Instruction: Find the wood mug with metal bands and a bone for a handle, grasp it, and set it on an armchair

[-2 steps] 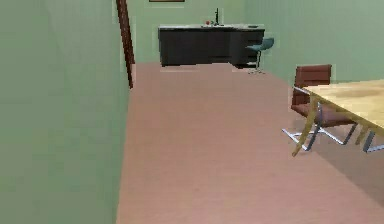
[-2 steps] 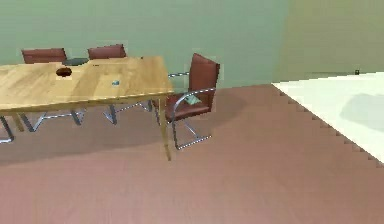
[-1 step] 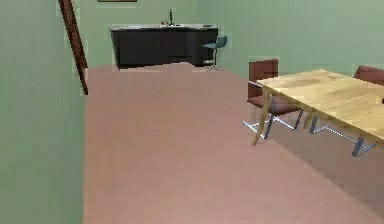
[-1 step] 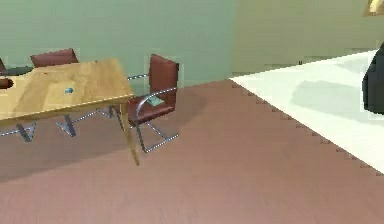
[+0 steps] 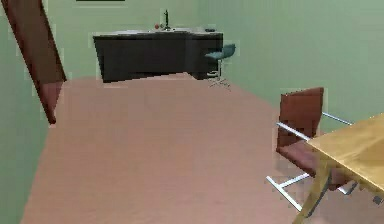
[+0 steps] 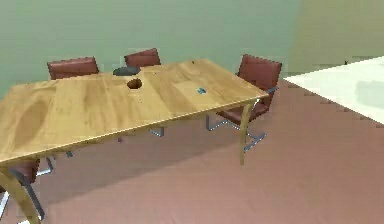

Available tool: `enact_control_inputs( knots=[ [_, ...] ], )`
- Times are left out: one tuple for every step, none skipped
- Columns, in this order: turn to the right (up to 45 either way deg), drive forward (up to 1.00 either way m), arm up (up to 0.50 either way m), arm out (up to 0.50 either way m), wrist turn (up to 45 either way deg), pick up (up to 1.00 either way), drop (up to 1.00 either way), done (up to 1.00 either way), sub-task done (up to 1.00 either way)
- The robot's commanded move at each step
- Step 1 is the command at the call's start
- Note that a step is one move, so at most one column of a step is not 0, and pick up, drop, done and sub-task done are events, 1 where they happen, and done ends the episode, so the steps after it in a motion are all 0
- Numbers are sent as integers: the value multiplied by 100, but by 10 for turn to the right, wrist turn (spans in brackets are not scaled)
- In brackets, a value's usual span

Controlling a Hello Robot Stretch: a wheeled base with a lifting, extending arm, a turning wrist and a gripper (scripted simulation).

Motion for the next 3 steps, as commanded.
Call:
enact_control_inputs(
  knots=[
    [-240,0,0,0,0,0,0,0,0],
    [0,100,0,0,0,0,0,0,0],
    [0,100,0,0,0,0,0,0,0]
  ],
)
